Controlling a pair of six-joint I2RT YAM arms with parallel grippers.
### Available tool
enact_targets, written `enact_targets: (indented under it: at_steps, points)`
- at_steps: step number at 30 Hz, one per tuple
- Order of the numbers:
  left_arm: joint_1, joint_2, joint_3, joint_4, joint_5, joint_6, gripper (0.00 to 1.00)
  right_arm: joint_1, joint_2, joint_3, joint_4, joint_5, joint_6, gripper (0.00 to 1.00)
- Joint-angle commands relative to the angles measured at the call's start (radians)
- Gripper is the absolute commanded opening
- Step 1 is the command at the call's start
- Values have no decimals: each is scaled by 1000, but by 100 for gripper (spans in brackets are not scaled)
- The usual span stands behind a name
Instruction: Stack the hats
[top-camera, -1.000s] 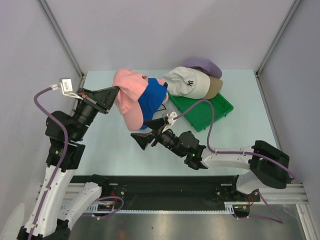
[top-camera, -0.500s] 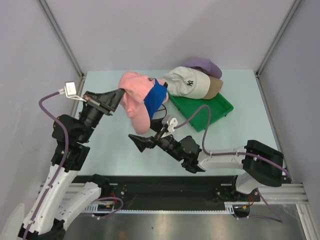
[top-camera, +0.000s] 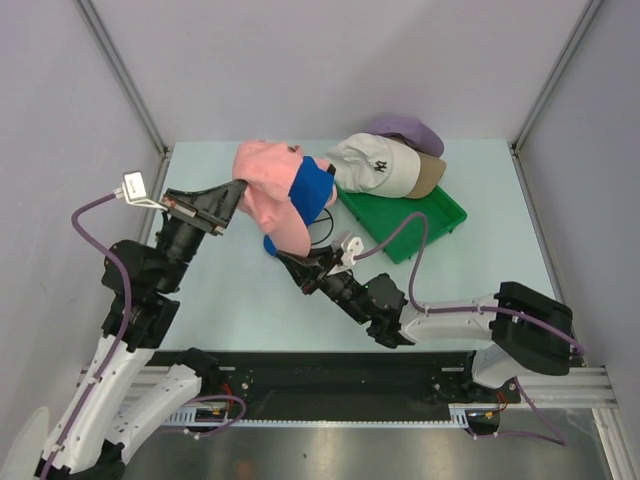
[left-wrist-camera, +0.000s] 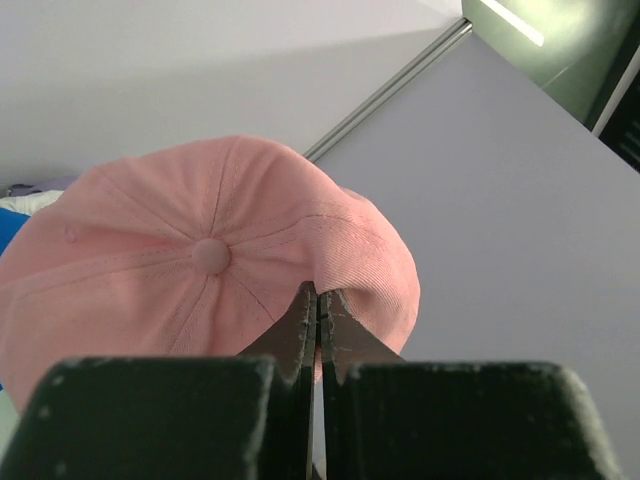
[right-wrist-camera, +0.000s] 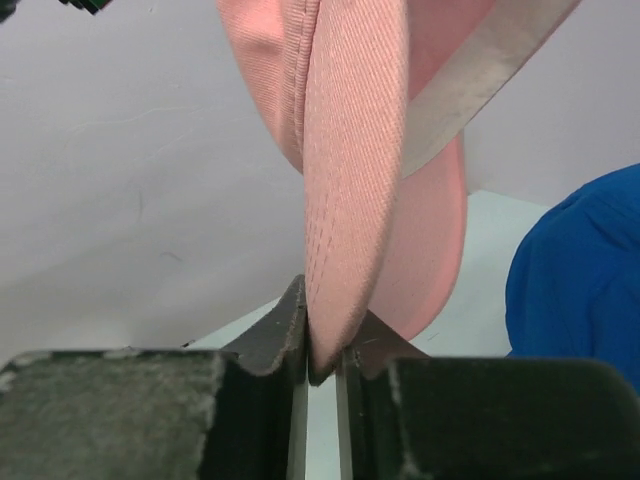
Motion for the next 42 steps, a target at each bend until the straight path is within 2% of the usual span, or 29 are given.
enact_targets:
  at_steps: [1,2,4,7,10,13,14,15,17,18,22,25,26,28,33,37,42]
  points:
    - [-6,-13,12,32,-35,51,0,4,-114,-21,-20,13,53,6]
    - [-4,-14,10,13,-35,65,0,4,-132,-15,-92,-9,74,0]
    - [-6,-25,9,-5,-90,123,0,1,-191,18,-183,-24,99,0]
    - [-4,-36,9,-50,-150,206,0,-27,-244,104,-460,-92,201,0]
    - [-4,-44,10,-62,-168,281,0,-84,-267,158,-572,-202,321,0]
    - [-4,-22,48,-146,-190,381,2,-159,-278,209,-651,-361,450,0]
    - [-4,-19,56,-162,-202,405,8,-195,-281,216,-659,-394,482,0]
    - [-3,-19,65,-174,-213,451,36,-216,-283,229,-666,-431,532,0]
    - [-3,-27,72,-200,-254,493,75,-257,-280,273,-697,-535,580,0]
    - [-3,-37,84,-211,-266,537,100,-294,-277,284,-702,-567,600,0]
    - [-1,-50,147,-307,-314,668,100,-367,-240,350,-693,-711,713,0]
    - [-1,-50,173,-373,-420,755,100,-409,-185,397,-641,-780,787,0]
    - [-1,-54,167,-375,-497,774,100,-420,-163,419,-618,-797,809,0]
    - [-1,-72,144,-367,-564,818,100,-447,-98,442,-541,-843,855,0]
    - [0,-116,70,-294,-661,872,100,-476,71,572,-501,-890,892,0]
    - [0,-114,55,-261,-691,895,100,-504,169,660,-542,-894,853,0]
    - [4,-119,24,-214,-701,915,100,-562,275,732,-519,-934,893,0]
